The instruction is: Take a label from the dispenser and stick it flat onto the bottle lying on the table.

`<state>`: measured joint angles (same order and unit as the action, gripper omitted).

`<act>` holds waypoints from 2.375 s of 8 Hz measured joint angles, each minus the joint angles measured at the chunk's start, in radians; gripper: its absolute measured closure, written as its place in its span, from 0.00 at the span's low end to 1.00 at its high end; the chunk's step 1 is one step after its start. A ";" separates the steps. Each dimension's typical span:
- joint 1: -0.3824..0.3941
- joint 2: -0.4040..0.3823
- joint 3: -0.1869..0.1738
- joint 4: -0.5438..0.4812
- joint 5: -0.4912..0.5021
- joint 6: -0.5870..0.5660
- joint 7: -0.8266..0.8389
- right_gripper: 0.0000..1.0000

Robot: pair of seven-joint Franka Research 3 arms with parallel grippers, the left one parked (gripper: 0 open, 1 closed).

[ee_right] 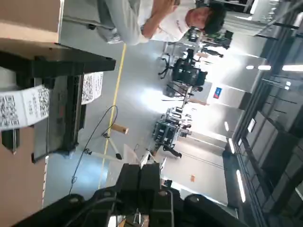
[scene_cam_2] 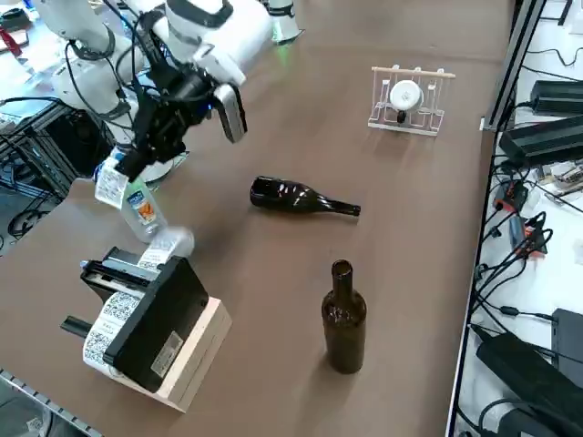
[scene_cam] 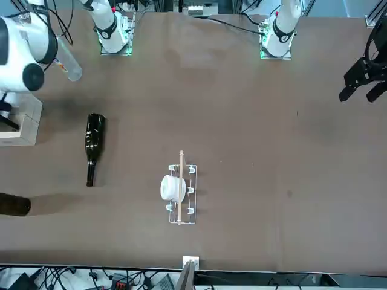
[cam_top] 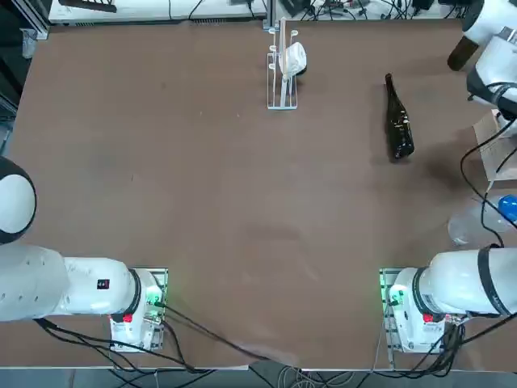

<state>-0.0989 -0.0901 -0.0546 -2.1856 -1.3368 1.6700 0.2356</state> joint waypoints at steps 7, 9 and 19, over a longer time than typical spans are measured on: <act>0.031 -0.012 0.006 0.265 0.421 -0.066 -0.287 0.98; 0.069 0.012 0.009 0.309 0.534 -0.068 -0.286 0.98; 0.339 0.321 0.014 0.701 1.012 -0.195 0.064 0.98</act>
<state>0.2399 0.2310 -0.0405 -1.4843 -0.3244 1.4747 0.2997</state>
